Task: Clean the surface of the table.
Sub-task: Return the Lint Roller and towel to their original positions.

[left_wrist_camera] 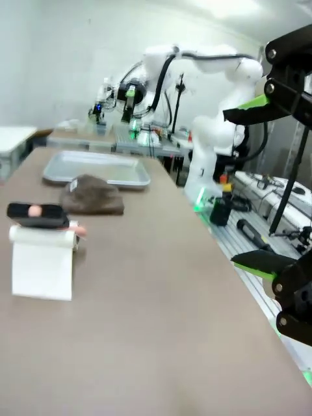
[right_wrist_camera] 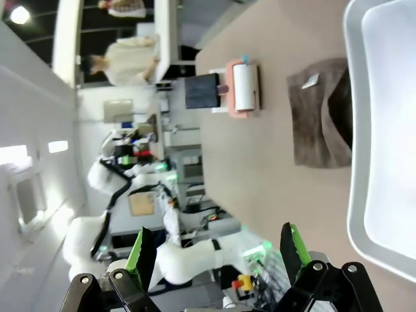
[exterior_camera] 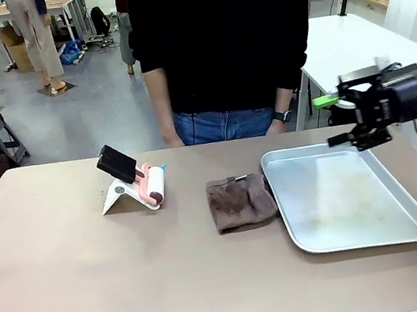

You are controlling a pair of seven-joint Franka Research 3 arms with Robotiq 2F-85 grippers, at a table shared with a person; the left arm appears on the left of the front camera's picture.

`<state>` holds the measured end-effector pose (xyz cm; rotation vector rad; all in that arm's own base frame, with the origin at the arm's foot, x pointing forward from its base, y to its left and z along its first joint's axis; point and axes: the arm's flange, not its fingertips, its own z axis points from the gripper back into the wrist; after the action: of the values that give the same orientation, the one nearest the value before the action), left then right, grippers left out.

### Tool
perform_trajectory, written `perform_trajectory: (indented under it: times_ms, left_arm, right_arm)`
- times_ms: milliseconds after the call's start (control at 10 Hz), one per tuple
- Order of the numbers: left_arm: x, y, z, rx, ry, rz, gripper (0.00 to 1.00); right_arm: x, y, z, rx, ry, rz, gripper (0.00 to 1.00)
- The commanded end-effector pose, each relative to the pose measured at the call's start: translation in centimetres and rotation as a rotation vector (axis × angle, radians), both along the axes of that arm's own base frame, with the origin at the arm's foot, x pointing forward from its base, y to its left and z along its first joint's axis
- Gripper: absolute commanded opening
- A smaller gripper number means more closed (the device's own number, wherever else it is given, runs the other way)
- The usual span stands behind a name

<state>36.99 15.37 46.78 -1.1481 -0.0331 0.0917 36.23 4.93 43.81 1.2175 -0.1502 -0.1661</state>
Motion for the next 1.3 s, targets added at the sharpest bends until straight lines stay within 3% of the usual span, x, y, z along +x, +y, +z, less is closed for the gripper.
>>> perform_trajectory:
  times_ms: [0, 100, 300, 400, 500, 1200]
  left_arm:
    - [-0.3, 2.2, -1.6, -0.155, -0.035, -0.060, 1.00]
    - [-0.7, 3.7, -2.8, -0.206, -0.019, -0.090, 1.00]
    - [-1.5, 5.6, -4.7, -0.314, -0.076, -0.051, 1.00]
    - [-1.5, 5.4, -5.0, -0.271, -0.177, -0.031, 1.00]
    - [-2.3, 4.6, -4.7, -0.262, -0.037, -0.050, 1.00]
    - [-2.3, 4.6, -4.7, -0.262, -0.037, -0.050, 1.00]
  right_arm:
    - [-2.8, -4.1, -1.1, 0.045, 0.039, 0.037, 1.00]
    - [-3.2, -6.0, -1.1, 0.120, 0.022, 0.060, 1.00]
    - [-3.1, -8.7, -1.9, 0.221, 0.067, 0.032, 1.00]
    - [-2.6, -7.8, -2.3, 0.191, 0.072, -0.123, 1.00]
    - [-2.7, -8.3, -0.7, 0.180, 0.068, 0.034, 1.00]
    - [-2.7, -8.3, -0.7, 0.180, 0.068, 0.034, 1.00]
